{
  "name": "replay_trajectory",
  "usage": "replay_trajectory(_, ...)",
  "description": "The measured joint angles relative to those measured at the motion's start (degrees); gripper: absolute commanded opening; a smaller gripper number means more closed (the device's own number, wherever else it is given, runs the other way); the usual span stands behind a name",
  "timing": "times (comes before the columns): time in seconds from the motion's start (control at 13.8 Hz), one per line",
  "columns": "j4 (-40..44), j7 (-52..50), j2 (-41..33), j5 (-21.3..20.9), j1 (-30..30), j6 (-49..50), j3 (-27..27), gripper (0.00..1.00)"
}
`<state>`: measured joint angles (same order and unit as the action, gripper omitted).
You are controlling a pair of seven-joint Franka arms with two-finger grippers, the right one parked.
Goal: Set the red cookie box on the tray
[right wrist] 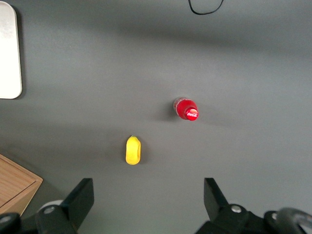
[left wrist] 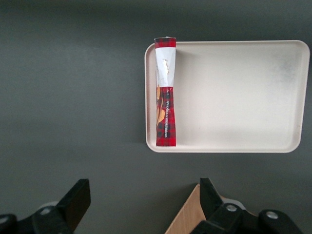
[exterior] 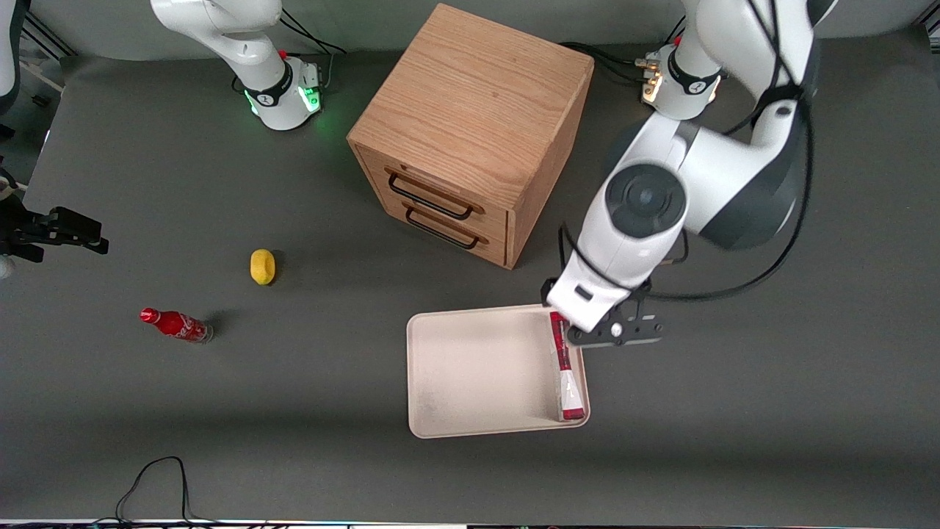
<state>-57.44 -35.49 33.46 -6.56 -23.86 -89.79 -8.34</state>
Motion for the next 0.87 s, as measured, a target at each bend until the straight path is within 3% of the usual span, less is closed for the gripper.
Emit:
replay_trajectory(0.36,-5.20,5.84,-8.22,-0.18,3.71,4.63,0.44,1.00)
replay_trajectory(0.87,-22.93,26.52,-23.66,1.81,19.07,3.86,0.85,1.00)
